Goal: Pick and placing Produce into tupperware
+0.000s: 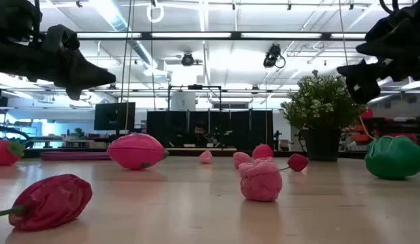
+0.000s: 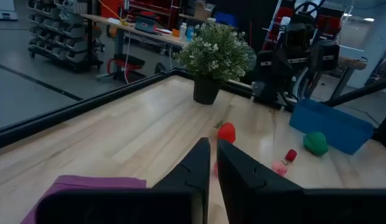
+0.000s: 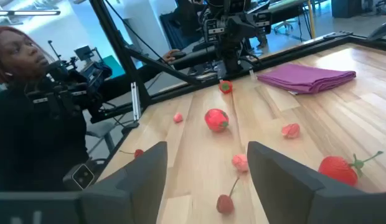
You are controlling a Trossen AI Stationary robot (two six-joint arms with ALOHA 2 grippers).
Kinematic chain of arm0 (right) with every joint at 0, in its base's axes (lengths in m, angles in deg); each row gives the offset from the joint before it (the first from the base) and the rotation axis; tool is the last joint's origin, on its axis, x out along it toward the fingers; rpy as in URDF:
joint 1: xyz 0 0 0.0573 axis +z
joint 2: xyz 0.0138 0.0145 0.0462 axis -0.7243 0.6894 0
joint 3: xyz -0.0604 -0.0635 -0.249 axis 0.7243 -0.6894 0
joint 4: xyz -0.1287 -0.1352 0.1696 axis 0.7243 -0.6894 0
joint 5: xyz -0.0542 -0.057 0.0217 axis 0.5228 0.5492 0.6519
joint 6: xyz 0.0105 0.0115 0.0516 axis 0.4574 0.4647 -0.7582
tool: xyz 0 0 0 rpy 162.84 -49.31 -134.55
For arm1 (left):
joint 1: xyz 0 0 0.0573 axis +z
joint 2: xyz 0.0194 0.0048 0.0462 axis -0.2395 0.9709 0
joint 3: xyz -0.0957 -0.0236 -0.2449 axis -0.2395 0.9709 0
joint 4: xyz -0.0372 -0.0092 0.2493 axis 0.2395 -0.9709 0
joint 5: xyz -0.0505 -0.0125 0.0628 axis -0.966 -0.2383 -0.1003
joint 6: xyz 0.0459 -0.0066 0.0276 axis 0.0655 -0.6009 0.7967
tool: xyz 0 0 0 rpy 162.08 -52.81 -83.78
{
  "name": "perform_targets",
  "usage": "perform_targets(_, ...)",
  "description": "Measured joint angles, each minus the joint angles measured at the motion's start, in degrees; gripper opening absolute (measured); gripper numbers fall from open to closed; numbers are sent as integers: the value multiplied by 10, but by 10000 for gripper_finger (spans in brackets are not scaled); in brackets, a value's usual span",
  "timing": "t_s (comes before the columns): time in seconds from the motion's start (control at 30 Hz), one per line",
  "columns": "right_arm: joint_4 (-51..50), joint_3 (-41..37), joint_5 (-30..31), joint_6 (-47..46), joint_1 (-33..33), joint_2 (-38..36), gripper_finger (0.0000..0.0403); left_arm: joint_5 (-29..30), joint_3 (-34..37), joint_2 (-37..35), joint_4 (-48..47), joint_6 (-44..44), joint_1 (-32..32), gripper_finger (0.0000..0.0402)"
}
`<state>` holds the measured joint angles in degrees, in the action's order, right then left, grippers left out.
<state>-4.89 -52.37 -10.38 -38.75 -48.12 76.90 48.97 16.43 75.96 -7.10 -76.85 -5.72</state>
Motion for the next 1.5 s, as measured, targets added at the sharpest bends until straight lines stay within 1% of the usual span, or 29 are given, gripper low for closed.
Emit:
perform_targets(0.33, 0, 0, 0, 0, 0, 0, 230, 0, 0, 0, 0, 0, 0, 23)
perform_targets(0.67, 0, 0, 0, 0, 0, 0, 230, 0, 0, 0, 0, 0, 0, 36)
perform_targets(1.0, 0, 0, 0, 0, 0, 0, 230, 0, 0, 0, 0, 0, 0, 25)
perform_targets(1.33, 0, 0, 0, 0, 0, 0, 230, 0, 0, 0, 0, 0, 0, 36)
perform_targets(1.5, 0, 0, 0, 0, 0, 0, 230, 0, 0, 0, 0, 0, 0, 31)
